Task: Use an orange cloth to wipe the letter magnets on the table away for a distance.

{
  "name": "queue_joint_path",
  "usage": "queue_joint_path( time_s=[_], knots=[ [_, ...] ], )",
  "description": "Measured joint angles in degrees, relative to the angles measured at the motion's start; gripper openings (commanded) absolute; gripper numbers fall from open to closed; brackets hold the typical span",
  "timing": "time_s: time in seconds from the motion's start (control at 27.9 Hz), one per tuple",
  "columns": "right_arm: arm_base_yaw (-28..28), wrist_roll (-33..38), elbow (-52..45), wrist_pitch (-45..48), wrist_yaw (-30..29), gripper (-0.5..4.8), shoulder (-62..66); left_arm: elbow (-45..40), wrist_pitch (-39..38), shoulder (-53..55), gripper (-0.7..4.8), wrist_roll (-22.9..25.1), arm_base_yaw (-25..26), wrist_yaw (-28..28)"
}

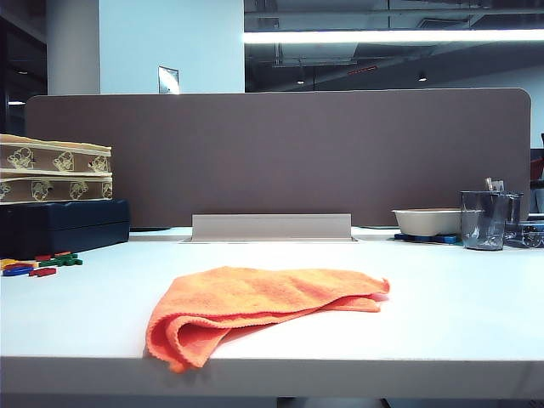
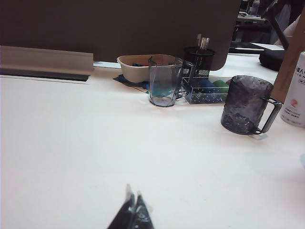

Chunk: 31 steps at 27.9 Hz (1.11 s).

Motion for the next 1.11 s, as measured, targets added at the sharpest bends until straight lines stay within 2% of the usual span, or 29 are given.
queue_joint_path(
  time_s=[0.25, 0.43, 0.57, 0.9, 1.11],
  knots=[
    [0.00, 0.00, 0.00, 0.00, 0.00, -0.05, 0.00, 0.02, 0.00, 0.00, -0.06, 0.02, -0.07, 2.10],
    [0.00, 0.00, 0.00, 0.02, 0.00, -0.05, 0.00, 0.00, 0.90, 0.02, -0.06, 2.54, -0.50, 0.72],
    [0.00, 0.00, 0.00, 0.02, 0.00, -0.05, 0.00, 0.09, 3.34, 0.00, -0.06, 4.22, -3.21, -0.96],
    [0.00, 0.00, 0.00, 0.02, 0.00, -0.05, 0.00, 0.11, 3.61, 0.00, -0.06, 6.25, -10.23, -5.01],
    [0.00, 0.00, 0.00, 0.02, 0.00, -0.05, 0.00, 0.11, 3.61, 0.00, -0.05, 6.75, -10.97, -5.03]
  ],
)
